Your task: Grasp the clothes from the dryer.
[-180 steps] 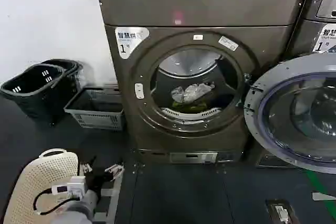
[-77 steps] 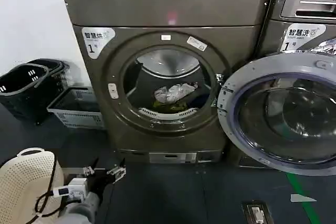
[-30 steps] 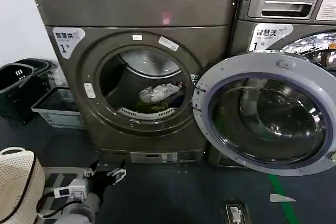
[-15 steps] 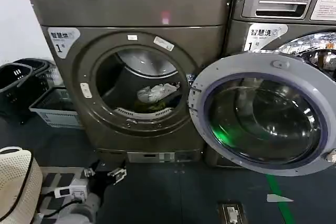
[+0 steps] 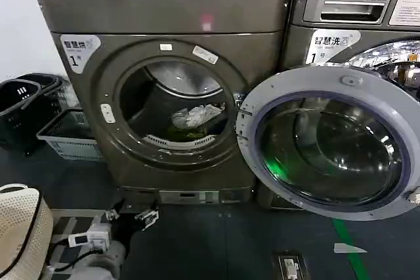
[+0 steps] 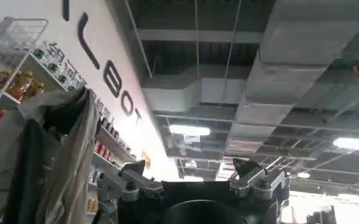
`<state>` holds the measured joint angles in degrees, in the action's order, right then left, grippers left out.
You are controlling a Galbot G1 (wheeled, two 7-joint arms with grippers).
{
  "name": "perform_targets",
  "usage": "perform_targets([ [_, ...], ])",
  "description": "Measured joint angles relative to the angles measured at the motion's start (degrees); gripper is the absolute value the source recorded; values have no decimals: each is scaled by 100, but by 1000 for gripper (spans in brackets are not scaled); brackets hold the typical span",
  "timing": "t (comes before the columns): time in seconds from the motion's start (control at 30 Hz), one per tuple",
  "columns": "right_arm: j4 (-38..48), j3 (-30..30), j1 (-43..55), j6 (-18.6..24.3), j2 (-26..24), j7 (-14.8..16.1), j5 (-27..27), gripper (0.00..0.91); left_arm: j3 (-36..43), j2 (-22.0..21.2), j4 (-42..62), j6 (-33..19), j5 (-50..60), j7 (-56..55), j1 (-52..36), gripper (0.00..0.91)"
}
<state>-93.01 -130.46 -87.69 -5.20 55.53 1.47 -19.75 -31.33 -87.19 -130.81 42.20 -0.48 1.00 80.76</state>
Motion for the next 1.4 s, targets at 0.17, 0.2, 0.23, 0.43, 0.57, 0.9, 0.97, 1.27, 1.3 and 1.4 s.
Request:
perform_targets([
  [0.17, 3, 2, 14, -4, -10, 1, 0, 907, 52, 26, 32, 0, 20, 3, -6, 907],
  [0.2, 10, -4, 15, -4, -10, 1, 0, 907, 52, 26, 32, 0, 22, 3, -9, 907],
  [0.23, 16, -8, 16, -4, -11, 1, 0, 907, 53, 27, 31, 0, 23, 4, -9, 907],
  [0.43, 18, -9, 8, -4, -11, 1, 0, 907, 79, 44, 51, 0, 31, 9, -26, 907],
  [0.57, 32, 0, 16, -3, -17, 3, 1, 907, 85, 40, 82, 0, 41, 8, -25, 907],
  [0.9, 52, 5, 37, -6, -29, 6, 4, 907, 119, 35, 103, 0, 56, 2, -42, 907],
  [0.97, 57, 0, 31, -4, -27, 9, 4, 907, 132, 35, 107, 0, 59, 3, -49, 907],
  [1.27, 88, -13, 43, 3, -36, 10, 12, 907, 122, 42, 113, 0, 63, 2, -67, 907],
  [1.3, 88, -16, 37, 3, -36, 10, 12, 907, 119, 42, 113, 0, 63, 3, -68, 907],
  [1.4, 88, -17, 24, 3, -33, 12, 12, 907, 117, 35, 125, 0, 58, 3, -69, 907],
])
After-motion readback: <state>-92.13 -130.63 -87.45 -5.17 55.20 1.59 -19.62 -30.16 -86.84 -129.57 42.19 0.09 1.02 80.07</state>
